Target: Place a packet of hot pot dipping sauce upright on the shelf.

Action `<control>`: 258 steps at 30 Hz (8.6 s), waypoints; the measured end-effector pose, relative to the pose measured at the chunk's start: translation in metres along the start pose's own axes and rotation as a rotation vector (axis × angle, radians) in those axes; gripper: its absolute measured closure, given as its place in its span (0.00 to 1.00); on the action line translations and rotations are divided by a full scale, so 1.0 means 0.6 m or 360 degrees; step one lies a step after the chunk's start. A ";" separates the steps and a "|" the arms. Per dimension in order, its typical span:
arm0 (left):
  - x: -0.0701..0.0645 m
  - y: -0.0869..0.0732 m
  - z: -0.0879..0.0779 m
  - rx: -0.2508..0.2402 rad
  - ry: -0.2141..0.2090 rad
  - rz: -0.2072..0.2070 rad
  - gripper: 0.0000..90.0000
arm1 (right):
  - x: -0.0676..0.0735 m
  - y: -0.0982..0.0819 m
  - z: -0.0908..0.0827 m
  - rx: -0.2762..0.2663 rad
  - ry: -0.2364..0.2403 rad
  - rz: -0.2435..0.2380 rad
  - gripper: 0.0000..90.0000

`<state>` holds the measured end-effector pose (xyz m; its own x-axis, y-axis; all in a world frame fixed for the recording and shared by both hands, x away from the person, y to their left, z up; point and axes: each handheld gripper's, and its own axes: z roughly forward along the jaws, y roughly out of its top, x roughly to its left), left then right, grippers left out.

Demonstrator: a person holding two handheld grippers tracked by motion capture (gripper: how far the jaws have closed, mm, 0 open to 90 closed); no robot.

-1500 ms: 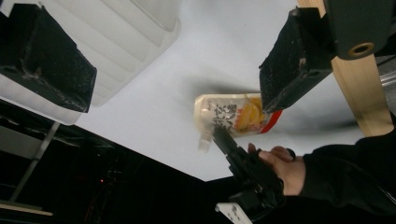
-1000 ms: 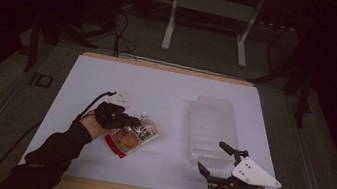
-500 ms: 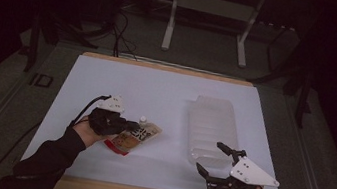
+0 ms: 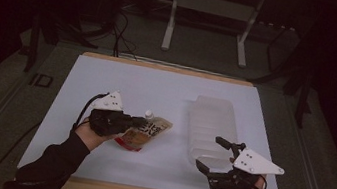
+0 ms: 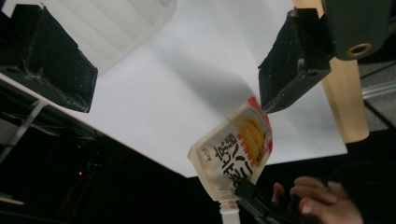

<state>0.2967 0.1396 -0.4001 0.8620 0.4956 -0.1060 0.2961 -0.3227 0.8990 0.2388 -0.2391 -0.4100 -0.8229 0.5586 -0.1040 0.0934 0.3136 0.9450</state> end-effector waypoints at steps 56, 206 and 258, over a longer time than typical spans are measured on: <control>-0.060 0.036 0.059 -0.0347 -0.0212 0.0035 1.00 | -0.066 0.117 0.090 0.0392 0.0565 -0.0181 0.99; 0.011 -0.175 -0.036 -0.0110 0.0096 -0.0283 0.02 | -0.294 0.035 0.135 0.0861 0.0306 -0.0372 0.99; 0.009 -0.175 -0.037 -0.0110 0.0109 -0.0265 0.02 | -0.181 0.060 0.049 0.0275 0.0340 -0.0099 0.16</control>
<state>0.2611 0.1940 -0.4856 0.7729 0.5920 -0.2285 0.4010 -0.1766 0.8989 0.3480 -0.2659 -0.3740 -0.9279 0.3651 -0.0750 0.1180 0.4788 0.8700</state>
